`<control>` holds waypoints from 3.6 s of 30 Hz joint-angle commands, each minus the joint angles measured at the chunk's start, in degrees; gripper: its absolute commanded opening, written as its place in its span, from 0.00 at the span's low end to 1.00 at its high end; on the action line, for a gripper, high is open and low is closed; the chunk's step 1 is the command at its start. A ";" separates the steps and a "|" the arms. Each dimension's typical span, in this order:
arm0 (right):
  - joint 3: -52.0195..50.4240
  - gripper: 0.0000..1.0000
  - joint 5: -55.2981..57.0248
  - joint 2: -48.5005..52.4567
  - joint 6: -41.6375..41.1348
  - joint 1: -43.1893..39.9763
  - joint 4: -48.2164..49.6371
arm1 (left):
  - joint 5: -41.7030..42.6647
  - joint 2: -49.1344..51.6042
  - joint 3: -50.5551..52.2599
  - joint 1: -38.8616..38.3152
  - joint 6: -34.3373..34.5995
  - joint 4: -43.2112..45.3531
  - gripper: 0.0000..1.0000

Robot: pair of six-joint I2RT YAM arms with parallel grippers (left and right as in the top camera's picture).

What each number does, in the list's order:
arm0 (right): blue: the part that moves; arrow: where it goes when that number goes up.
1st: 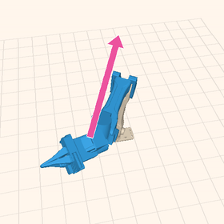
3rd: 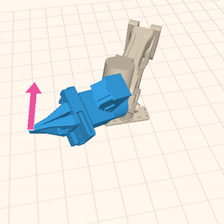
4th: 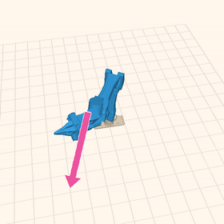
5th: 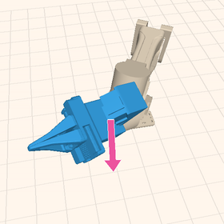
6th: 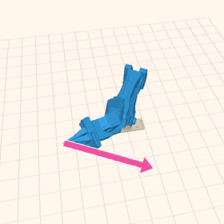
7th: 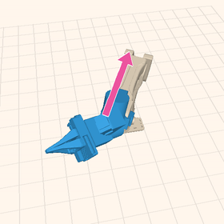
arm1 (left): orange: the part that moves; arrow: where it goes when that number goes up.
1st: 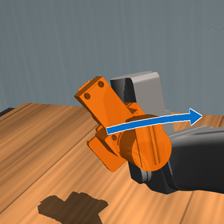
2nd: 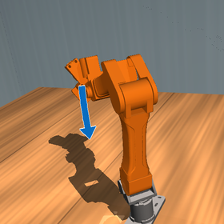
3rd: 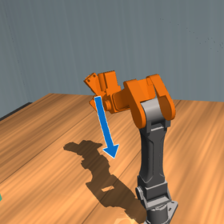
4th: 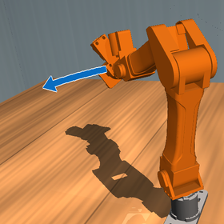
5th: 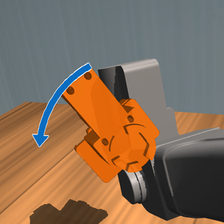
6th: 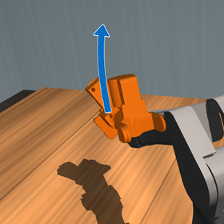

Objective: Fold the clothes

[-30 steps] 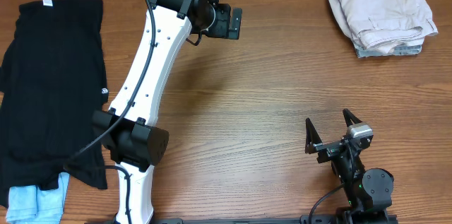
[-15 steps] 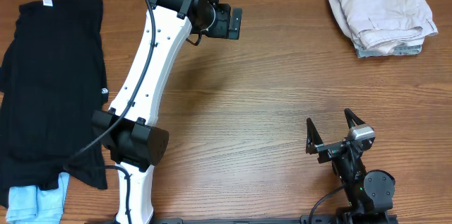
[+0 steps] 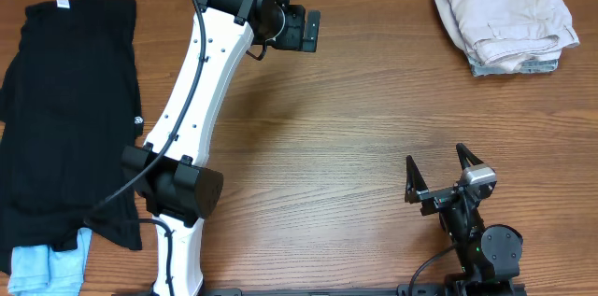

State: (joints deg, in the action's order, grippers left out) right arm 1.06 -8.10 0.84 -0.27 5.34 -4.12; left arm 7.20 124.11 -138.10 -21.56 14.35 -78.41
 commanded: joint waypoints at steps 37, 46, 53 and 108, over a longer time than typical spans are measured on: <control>-0.61 1.00 0.52 -0.68 -0.44 0.33 0.17 | 11.82 -111.60 128.56 29.44 -19.08 76.96 1.00; -0.61 1.00 0.52 -0.68 -0.44 0.33 0.17 | 7.34 -122.07 137.37 29.35 -18.47 77.20 1.00; -0.61 1.00 0.52 -0.68 -0.44 0.33 0.17 | 4.46 -124.02 137.83 28.37 -18.01 75.01 1.00; -0.61 1.00 0.52 -0.68 -0.44 0.33 0.17 | 4.63 -123.86 137.83 28.33 -18.03 75.25 1.00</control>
State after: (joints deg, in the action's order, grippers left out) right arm 1.06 -8.10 0.73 -0.43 5.34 -4.12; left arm 12.78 0.95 -0.60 7.11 -3.53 -3.22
